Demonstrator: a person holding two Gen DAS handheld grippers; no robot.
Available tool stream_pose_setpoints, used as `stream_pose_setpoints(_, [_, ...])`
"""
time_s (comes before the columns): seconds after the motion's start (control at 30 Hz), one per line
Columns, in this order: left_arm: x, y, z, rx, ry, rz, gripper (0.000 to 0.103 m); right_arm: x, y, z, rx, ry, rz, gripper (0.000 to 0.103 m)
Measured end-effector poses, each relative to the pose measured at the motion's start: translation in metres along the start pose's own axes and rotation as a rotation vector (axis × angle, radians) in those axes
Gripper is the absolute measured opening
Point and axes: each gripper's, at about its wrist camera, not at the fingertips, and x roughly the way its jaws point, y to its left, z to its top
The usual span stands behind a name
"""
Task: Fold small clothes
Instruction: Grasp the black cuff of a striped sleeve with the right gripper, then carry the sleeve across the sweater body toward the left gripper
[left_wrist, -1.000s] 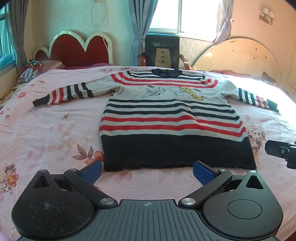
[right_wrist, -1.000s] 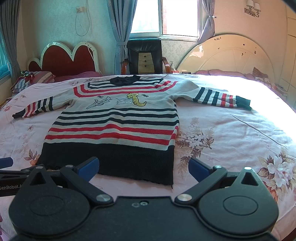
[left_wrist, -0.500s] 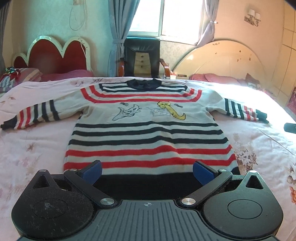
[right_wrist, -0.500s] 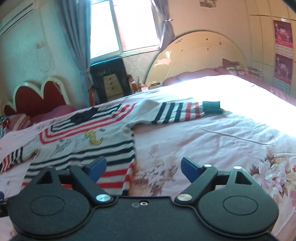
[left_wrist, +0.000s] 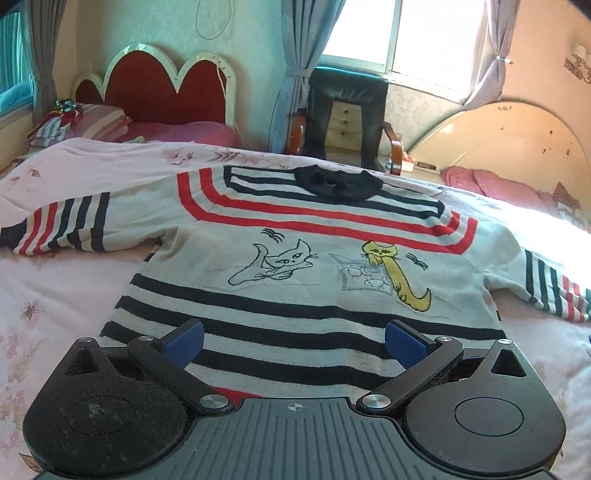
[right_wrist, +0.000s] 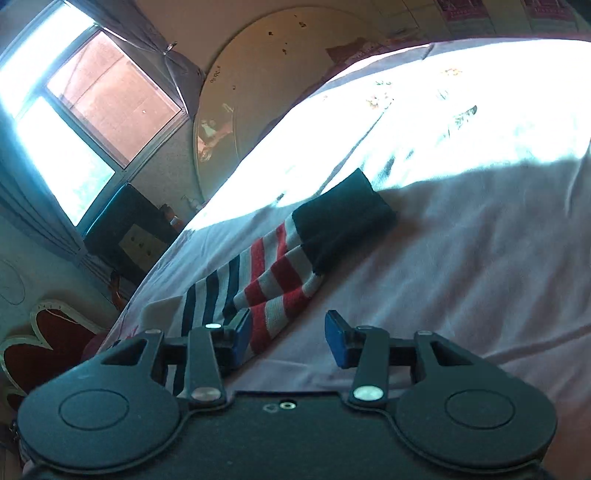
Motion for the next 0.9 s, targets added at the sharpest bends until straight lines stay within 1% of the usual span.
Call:
stream_pose_setpoints(0.1, [0.008, 0.006, 0.0, -0.062, -0.029, 0.003, 0.103, 0.017, -0.006, -0.002, 0.028, -0.019, 0.039, 0.042])
stream_pose_setpoints(0.13, [0.011, 0.008, 0.0, -0.067, -0.023, 0.002, 0.103, 0.022, -0.005, -0.001, 0.031, -0.021, 0.042, 0.041])
stream_pose_setpoints(0.23, [0.025, 0.012, 0.006, -0.026, 0.044, 0.0, 0.103, 0.031, -0.002, 0.002, 0.052, -0.033, 0.034, 0.038])
stream_pose_setpoints(0.3, [0.032, 0.02, 0.01, -0.036, 0.068, -0.017, 0.103, 0.032, 0.0, 0.008, 0.058, -0.034, 0.015, 0.026])
stream_pose_setpoints(0.33, [0.036, 0.025, 0.012, -0.041, 0.08, -0.002, 0.103, 0.033, 0.0, 0.008, 0.059, -0.037, 0.005, 0.023])
stream_pose_setpoints(0.37, [0.04, 0.03, 0.013, -0.05, 0.096, 0.005, 0.103, 0.034, 0.002, 0.008, 0.048, -0.039, -0.015, 0.014])
stream_pose_setpoints(0.4, [0.046, 0.038, 0.015, -0.061, 0.114, -0.015, 0.103, 0.034, 0.008, 0.009, 0.018, -0.041, -0.034, 0.009])
stream_pose_setpoints(0.43, [0.051, 0.045, 0.017, -0.07, 0.129, -0.033, 0.103, 0.033, 0.016, 0.008, -0.021, -0.047, -0.047, 0.009])
stream_pose_setpoints(0.47, [0.055, 0.052, 0.018, -0.072, 0.142, -0.03, 0.103, 0.03, 0.028, 0.006, -0.076, -0.059, -0.051, 0.008])
stream_pose_setpoints(0.5, [0.058, 0.057, 0.018, -0.064, 0.147, -0.031, 0.103, 0.026, 0.044, 0.002, -0.133, -0.072, -0.044, 0.008])
stream_pose_setpoints(0.53, [0.061, 0.062, 0.02, -0.041, 0.148, -0.054, 0.103, 0.021, 0.061, -0.002, -0.189, -0.083, -0.025, 0.008])
stream_pose_setpoints(0.6, [0.066, 0.073, 0.023, -0.022, 0.139, -0.06, 0.103, 0.01, 0.107, -0.021, -0.334, -0.095, 0.051, 0.008])
stream_pose_setpoints(0.63, [0.069, 0.082, 0.025, -0.03, 0.135, -0.074, 0.103, 0.006, 0.13, -0.034, -0.402, -0.091, 0.086, 0.008])
stream_pose_setpoints(0.67, [0.071, 0.089, 0.028, -0.038, 0.132, -0.085, 0.103, 0.004, 0.153, -0.049, -0.467, -0.079, 0.119, 0.008])
stream_pose_setpoints(0.7, [0.072, 0.096, 0.031, -0.04, 0.124, -0.087, 0.103, 0.002, 0.182, -0.072, -0.537, -0.052, 0.171, 0.008])
stream_pose_setpoints(0.77, [0.074, 0.108, 0.038, -0.035, 0.109, -0.087, 0.103, 0.004, 0.221, -0.111, -0.611, 0.012, 0.261, 0.008])
stream_pose_setpoints(0.8, [0.074, 0.116, 0.043, -0.037, 0.099, -0.093, 0.103, 0.009, 0.244, -0.138, -0.642, 0.072, 0.312, 0.008])
stream_pose_setpoints(0.83, [0.073, 0.123, 0.047, -0.041, 0.091, -0.097, 0.103, 0.012, 0.258, -0.157, -0.661, 0.112, 0.338, 0.008])
stream_pose_setpoints(0.87, [0.074, 0.129, 0.051, -0.045, 0.087, -0.103, 0.103, 0.018, 0.276, -0.186, -0.69, 0.172, 0.373, 0.008])
stream_pose_setpoints(0.9, [0.074, 0.137, 0.055, -0.05, 0.081, -0.112, 0.103, 0.021, 0.289, -0.209, -0.721, 0.212, 0.393, 0.008])
